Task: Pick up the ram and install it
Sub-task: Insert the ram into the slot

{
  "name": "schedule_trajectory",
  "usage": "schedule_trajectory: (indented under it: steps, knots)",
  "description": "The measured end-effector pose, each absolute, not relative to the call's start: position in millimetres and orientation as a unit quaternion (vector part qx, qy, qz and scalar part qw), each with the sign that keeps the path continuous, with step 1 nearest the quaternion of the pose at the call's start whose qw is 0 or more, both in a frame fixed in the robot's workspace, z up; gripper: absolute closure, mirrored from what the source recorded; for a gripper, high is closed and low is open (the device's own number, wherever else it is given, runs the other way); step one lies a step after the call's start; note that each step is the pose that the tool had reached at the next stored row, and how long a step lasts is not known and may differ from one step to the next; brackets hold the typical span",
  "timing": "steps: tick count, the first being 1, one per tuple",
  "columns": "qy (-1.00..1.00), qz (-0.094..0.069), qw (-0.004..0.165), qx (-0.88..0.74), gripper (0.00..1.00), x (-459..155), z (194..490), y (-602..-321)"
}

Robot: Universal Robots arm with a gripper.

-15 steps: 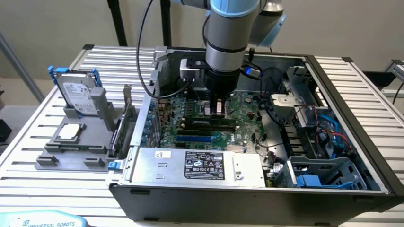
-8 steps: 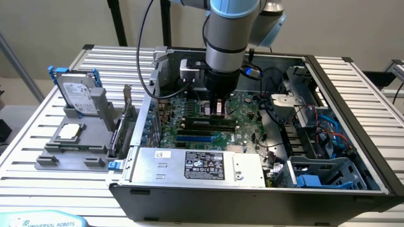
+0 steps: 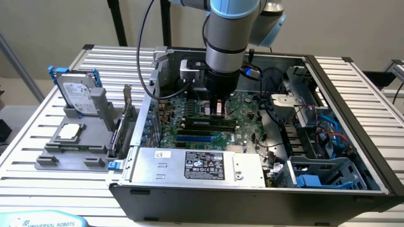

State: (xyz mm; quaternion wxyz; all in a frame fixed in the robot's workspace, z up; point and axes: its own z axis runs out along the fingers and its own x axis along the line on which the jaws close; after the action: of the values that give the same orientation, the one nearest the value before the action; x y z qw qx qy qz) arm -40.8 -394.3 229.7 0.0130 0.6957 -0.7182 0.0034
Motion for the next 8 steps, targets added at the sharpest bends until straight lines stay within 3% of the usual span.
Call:
schedule_trajectory:
  steps: [8]
  knots:
    - [-0.717,0.004,0.013,0.697,0.87,-40.8,229.2,-393.5]
